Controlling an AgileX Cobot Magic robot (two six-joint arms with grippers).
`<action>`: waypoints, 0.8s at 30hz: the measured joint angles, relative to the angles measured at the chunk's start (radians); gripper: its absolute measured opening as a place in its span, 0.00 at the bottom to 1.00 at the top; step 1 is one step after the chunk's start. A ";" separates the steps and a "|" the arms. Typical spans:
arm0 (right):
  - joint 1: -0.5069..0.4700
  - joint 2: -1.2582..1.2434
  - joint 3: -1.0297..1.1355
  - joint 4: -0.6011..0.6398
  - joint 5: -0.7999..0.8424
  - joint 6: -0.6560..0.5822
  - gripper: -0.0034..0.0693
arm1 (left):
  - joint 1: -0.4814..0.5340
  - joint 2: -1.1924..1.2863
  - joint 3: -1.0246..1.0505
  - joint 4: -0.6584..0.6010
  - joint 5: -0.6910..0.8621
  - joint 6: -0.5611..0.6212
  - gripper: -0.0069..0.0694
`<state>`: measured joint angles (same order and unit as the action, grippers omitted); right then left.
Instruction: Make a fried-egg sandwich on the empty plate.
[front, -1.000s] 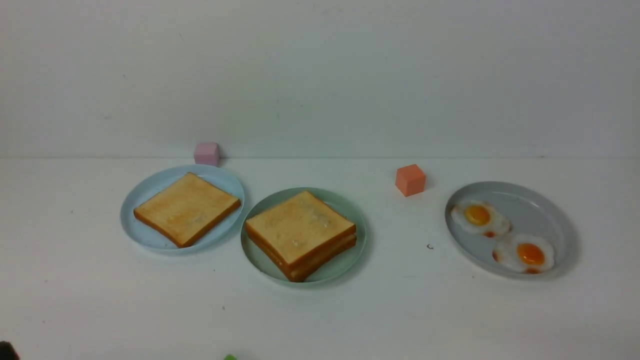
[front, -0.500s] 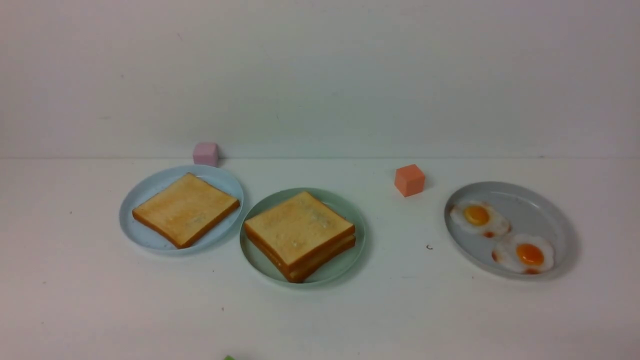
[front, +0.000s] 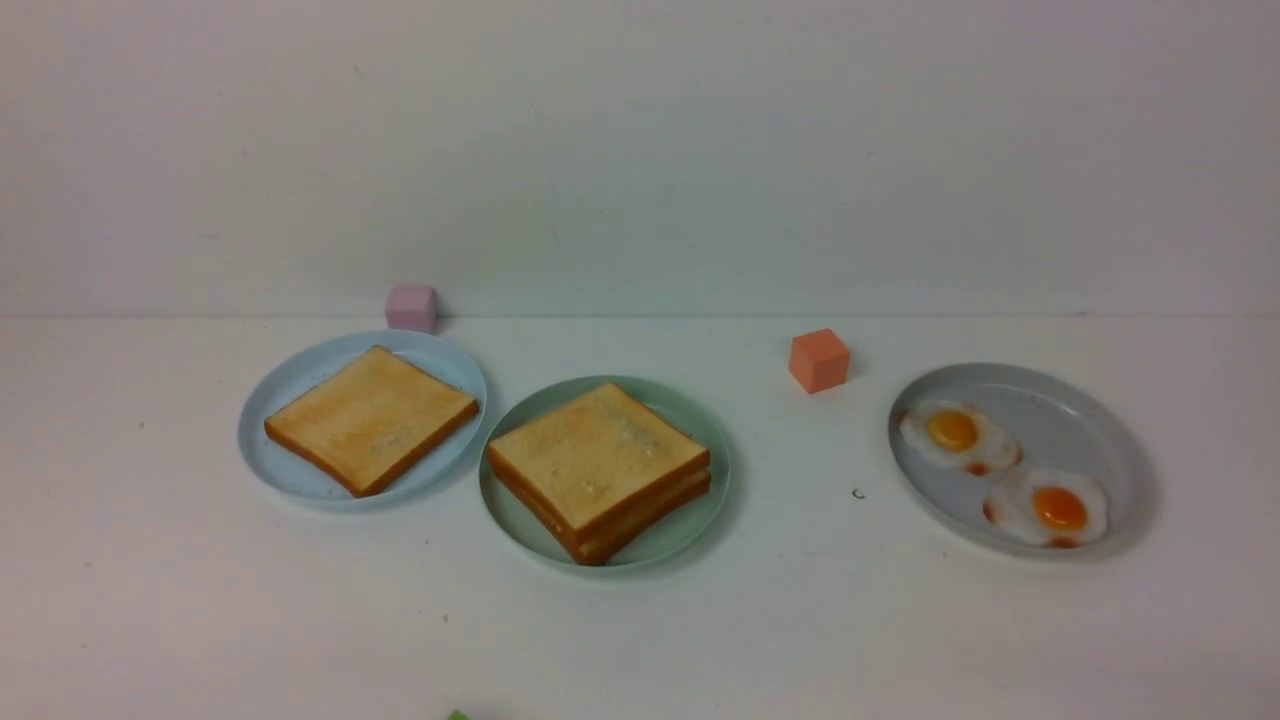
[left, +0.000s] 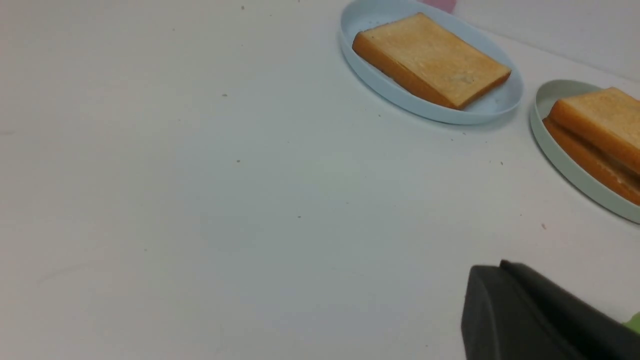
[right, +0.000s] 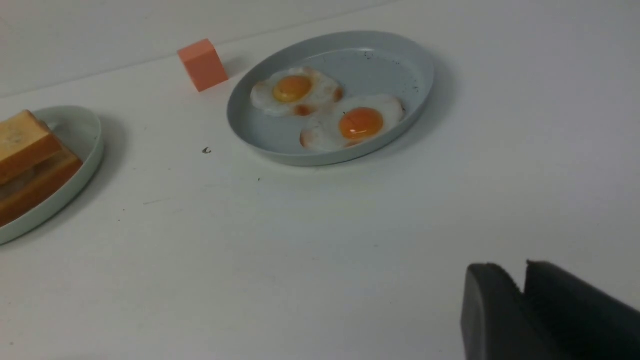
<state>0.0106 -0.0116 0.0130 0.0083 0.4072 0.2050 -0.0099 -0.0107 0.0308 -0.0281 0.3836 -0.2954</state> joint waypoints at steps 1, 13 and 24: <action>0.000 0.000 0.000 0.000 0.000 0.000 0.22 | 0.000 0.000 0.000 0.000 0.000 0.000 0.07; 0.000 0.000 0.000 0.000 0.000 0.000 0.24 | 0.000 0.000 0.001 0.000 -0.003 0.000 0.08; 0.000 0.000 0.000 0.000 0.000 0.000 0.26 | 0.000 0.000 0.001 0.000 -0.003 0.000 0.08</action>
<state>0.0106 -0.0116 0.0130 0.0083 0.4072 0.2050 -0.0099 -0.0107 0.0315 -0.0281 0.3809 -0.2954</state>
